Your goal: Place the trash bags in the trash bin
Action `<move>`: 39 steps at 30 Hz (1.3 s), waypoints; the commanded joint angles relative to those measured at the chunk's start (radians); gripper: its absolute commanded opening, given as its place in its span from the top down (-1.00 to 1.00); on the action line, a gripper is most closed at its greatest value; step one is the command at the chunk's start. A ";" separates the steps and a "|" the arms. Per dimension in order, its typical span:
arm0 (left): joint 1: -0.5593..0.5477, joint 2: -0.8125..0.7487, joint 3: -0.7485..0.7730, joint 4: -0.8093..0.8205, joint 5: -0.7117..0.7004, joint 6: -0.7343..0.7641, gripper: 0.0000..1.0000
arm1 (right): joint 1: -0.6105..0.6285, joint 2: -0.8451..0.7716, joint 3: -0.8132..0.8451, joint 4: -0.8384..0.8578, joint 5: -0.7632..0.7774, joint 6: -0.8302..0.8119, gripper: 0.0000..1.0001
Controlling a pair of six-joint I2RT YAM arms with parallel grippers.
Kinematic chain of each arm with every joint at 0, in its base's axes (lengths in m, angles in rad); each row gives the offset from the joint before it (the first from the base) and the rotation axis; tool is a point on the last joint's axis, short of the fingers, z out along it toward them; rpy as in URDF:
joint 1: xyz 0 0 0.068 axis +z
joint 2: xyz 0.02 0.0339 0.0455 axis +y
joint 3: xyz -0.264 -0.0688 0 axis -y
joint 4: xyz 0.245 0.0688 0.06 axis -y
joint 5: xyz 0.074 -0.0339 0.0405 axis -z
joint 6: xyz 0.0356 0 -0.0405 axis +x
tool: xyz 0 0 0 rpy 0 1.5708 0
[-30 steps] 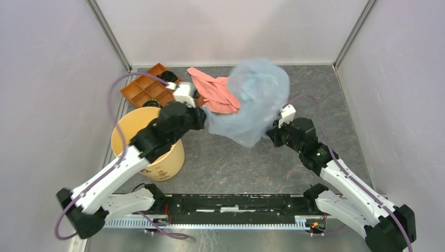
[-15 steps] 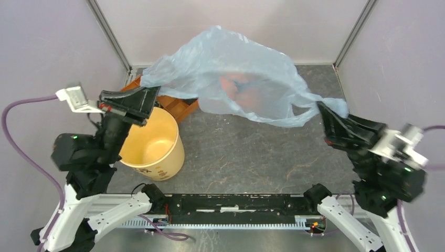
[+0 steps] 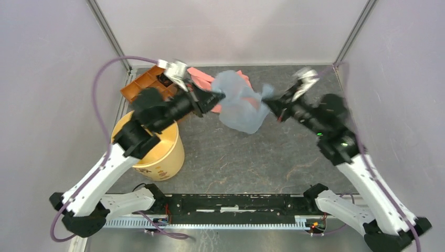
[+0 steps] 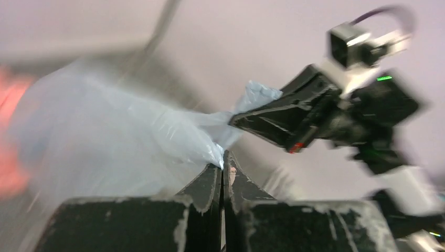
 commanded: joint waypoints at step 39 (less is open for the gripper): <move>-0.001 -0.079 -0.048 -0.213 -0.247 0.050 0.96 | 0.001 -0.205 -0.358 0.141 0.035 -0.026 0.99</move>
